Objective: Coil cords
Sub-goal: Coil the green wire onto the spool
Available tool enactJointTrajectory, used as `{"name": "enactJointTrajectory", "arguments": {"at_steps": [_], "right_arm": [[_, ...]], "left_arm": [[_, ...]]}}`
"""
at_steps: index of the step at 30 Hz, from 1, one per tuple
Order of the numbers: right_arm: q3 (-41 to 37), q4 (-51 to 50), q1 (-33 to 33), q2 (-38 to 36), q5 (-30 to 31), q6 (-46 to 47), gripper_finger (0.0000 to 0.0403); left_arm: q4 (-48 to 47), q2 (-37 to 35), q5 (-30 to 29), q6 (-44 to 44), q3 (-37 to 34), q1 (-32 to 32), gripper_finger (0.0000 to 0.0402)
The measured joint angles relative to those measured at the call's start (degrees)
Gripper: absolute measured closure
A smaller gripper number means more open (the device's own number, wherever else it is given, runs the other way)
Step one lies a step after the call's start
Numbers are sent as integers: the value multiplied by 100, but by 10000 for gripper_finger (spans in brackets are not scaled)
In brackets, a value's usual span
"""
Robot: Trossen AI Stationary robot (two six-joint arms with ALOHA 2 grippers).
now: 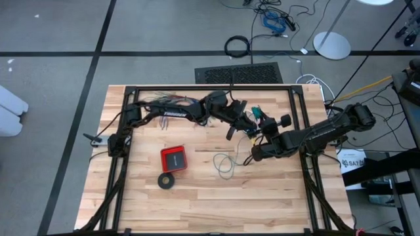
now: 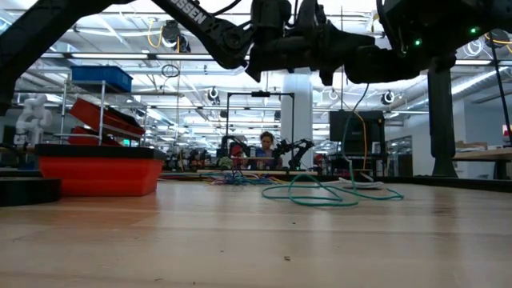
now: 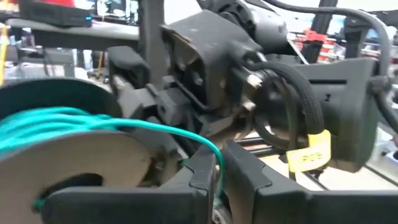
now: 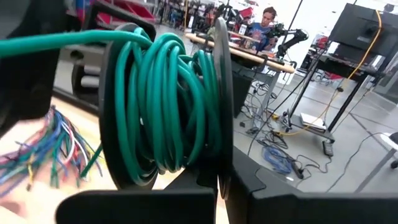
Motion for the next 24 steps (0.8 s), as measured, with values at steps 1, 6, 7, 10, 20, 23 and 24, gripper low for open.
{"name": "enactJointTrajectory", "arguments": {"at_steps": [1,6,7,10,20,23,24], "right_arm": [[0,12,28,0,36,57,403],[0,38,264,0,107,276,403],[0,37,308,0,109,332,403],[0,45,403,-4,142,486,403],[-2,99,616,-161,345,648,403],[-2,121,760,-306,562,658,403],[-2,133,797,-366,649,672,403]], "left_arm": [[-2,0,20,58,0,-22,365],[14,0,310,233,0,-33,365],[14,0,349,292,0,-33,365],[143,0,411,330,-2,-69,364],[546,0,422,313,-2,-236,293],[834,0,603,91,-2,-229,266],[989,0,697,-36,-2,-225,259]]}}
